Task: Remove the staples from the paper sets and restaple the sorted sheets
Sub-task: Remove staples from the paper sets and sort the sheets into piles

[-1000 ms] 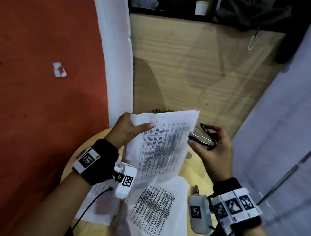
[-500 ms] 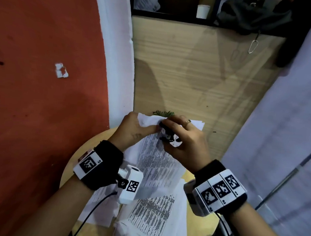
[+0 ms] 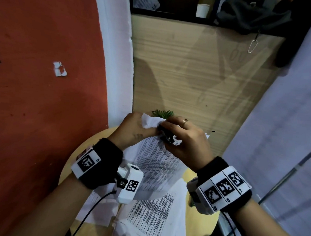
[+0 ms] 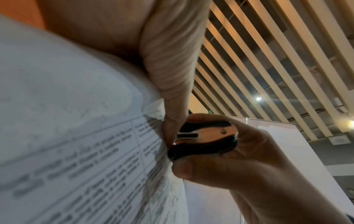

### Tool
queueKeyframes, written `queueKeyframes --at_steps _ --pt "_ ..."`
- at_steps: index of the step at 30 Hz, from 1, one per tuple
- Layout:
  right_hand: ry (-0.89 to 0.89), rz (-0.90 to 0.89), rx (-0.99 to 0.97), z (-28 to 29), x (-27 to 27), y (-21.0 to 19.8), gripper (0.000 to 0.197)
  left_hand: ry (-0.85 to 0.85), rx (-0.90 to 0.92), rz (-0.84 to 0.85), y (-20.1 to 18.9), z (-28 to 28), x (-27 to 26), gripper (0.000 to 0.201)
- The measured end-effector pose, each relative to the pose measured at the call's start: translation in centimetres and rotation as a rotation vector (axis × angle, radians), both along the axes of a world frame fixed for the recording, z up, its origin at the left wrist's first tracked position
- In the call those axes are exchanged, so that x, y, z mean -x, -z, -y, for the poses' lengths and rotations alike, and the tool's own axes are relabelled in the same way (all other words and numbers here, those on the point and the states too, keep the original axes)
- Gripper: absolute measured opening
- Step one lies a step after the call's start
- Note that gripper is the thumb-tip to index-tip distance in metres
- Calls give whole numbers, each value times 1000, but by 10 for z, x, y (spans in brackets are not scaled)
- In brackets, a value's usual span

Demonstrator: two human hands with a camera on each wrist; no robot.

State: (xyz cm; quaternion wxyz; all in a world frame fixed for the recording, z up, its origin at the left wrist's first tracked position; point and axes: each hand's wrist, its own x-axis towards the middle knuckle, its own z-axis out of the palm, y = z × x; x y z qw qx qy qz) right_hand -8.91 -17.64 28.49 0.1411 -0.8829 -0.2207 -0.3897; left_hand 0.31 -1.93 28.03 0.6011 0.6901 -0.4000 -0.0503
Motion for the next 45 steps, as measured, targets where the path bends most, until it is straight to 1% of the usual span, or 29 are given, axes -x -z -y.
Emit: queueKeyframes --at_steps 4,7,10,13,17,19,20,22,24,26,28,32,34,40,43,45 --pt "8 4 25 1 1 -3 36 -34 -13 -1 -1 1 2 13" --pt "21 20 51 1 0 -5 36 -28 -1 5 -4 1 4 14" --pt "26 41 64 1 0 -7 36 38 20 -52 -6 0 6 32" --pt "30 62 92 1 -1 -7 35 81 34 -93 -7 -2 9 39" --pt "20 76 116 1 -3 -6 31 77 38 -135 -9 -4 10 26" --pt "7 81 128 1 -4 -6 31 80 25 -141 -9 -4 11 16" --pt "0 84 133 0 -5 -6 32 81 30 -160 -8 -4 11 16" --pt "-13 92 141 1 -5 -6 31 70 50 -188 -7 -6 11 25" --pt "-22 91 135 2 -6 -8 28 102 66 -199 -9 -7 11 21" --pt "-32 88 102 4 -8 -10 23 125 84 -220 -9 -8 9 35" --pt "-64 64 17 6 -9 -10 24 134 99 -254 -8 -7 7 40" --pt "-135 -3 -203 8 -7 -7 25 129 107 -235 -8 -6 8 36" --pt "-155 -20 -279 8 -6 -7 27 107 102 -214 -6 -4 6 32" --pt "-125 -20 -385 3 -6 -6 24 3 110 -102 3 8 3 26" --pt "-123 15 -422 -3 -4 -4 29 -40 113 -86 5 11 3 25" --pt "-107 24 -445 -4 -3 -2 26 -66 116 -79 5 11 2 24"
